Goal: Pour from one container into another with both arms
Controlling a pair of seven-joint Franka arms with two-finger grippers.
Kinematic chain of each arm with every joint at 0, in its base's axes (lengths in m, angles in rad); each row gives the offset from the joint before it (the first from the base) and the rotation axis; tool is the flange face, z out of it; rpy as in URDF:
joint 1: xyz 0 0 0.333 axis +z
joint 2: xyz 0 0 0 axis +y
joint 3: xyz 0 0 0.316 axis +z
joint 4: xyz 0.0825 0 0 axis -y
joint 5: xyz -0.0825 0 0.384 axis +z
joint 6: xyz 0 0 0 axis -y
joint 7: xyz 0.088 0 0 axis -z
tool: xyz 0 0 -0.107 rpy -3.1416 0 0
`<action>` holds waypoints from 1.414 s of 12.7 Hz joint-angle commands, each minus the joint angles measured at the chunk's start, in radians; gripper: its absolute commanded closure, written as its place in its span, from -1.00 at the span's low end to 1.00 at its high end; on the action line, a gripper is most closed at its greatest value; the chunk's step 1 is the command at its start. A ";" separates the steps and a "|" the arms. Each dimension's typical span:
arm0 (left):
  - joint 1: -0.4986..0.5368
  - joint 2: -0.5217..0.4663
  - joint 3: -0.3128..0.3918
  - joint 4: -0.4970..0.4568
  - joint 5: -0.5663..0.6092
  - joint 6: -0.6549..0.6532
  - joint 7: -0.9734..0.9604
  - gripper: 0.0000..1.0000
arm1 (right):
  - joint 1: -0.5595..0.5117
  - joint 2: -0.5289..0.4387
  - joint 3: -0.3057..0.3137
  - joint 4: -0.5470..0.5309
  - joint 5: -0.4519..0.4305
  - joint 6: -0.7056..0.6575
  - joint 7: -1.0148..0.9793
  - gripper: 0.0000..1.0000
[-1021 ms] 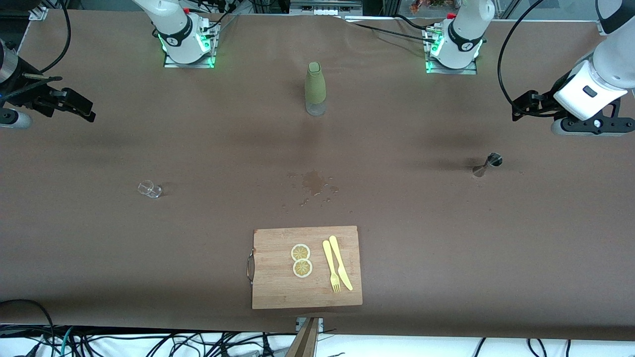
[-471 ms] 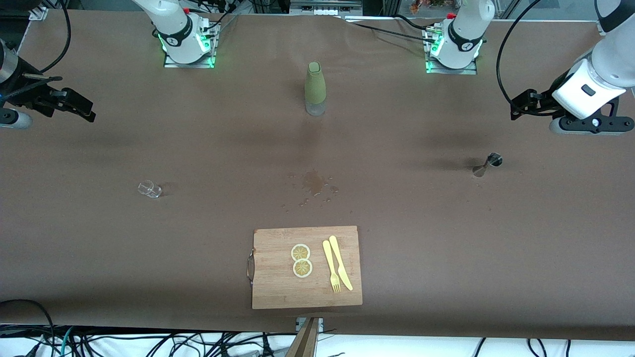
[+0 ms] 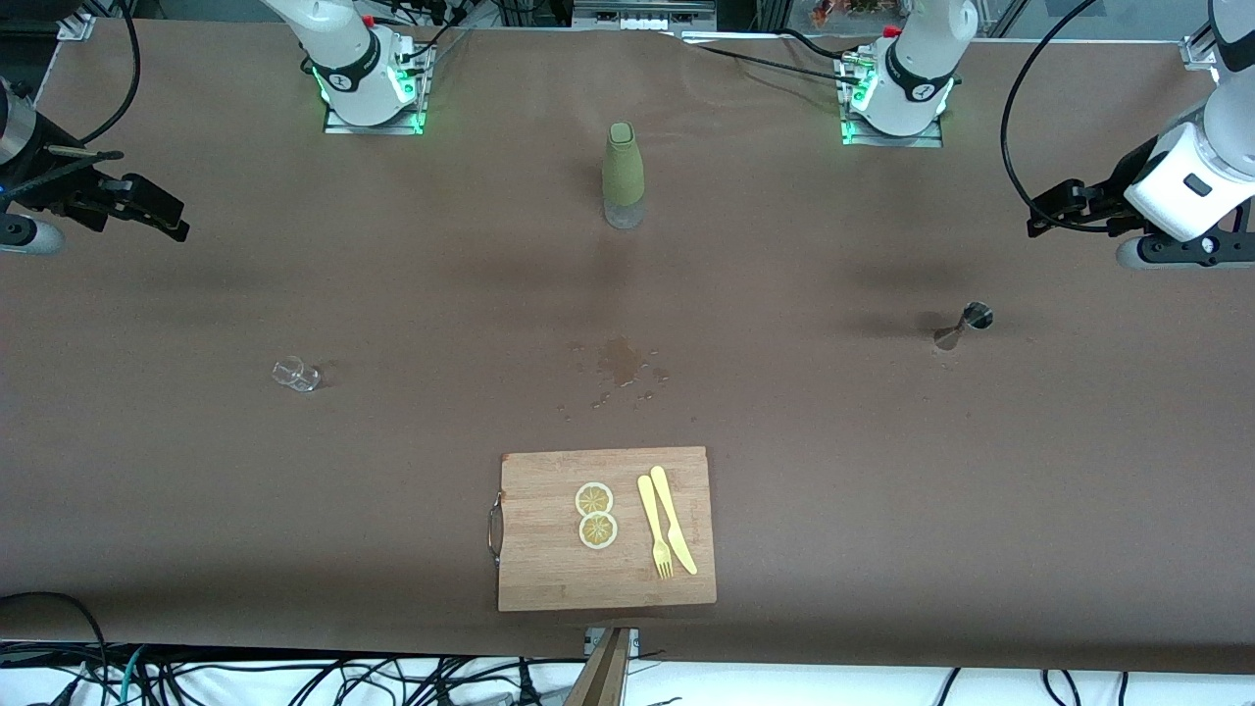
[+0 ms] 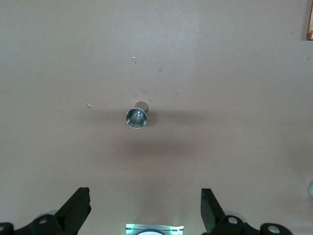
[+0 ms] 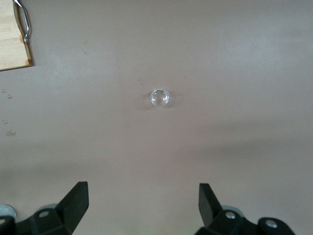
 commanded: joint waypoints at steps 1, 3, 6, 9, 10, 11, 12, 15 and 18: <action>0.026 -0.005 -0.006 -0.021 -0.026 -0.003 0.029 -1.00 | 0.001 0.003 0.000 0.014 0.010 -0.010 -0.010 -1.00; 0.029 -0.003 -0.008 -0.036 -0.023 0.001 0.059 -1.00 | 0.002 0.003 0.000 0.014 0.008 -0.011 -0.010 -1.00; 0.030 -0.014 -0.009 -0.045 -0.023 -0.005 0.064 -1.00 | 0.004 0.003 0.001 0.014 0.008 -0.014 -0.010 -1.00; 0.062 -0.012 -0.006 -0.050 -0.023 -0.008 0.105 -1.00 | 0.011 0.005 0.001 0.014 0.010 -0.017 -0.010 -1.00; 0.064 -0.014 -0.006 -0.050 -0.023 -0.009 0.112 -1.00 | 0.016 0.009 0.001 0.012 0.008 -0.022 -0.013 -1.00; 0.072 -0.012 -0.005 -0.052 -0.019 -0.011 0.124 -1.00 | 0.029 0.023 0.001 0.014 0.004 -0.037 -0.013 -1.00; 0.090 -0.009 -0.005 -0.050 -0.013 -0.011 0.147 -1.00 | 0.039 0.026 0.001 0.020 0.004 -0.040 -0.011 -1.00; 0.200 -0.006 -0.003 -0.050 -0.013 -0.015 0.287 -1.00 | 0.040 0.037 0.001 0.015 0.005 -0.031 -0.043 -1.00; 0.299 0.006 -0.003 -0.045 -0.020 -0.012 0.449 -1.00 | 0.037 0.075 -0.002 0.023 -0.001 -0.031 -0.299 -1.00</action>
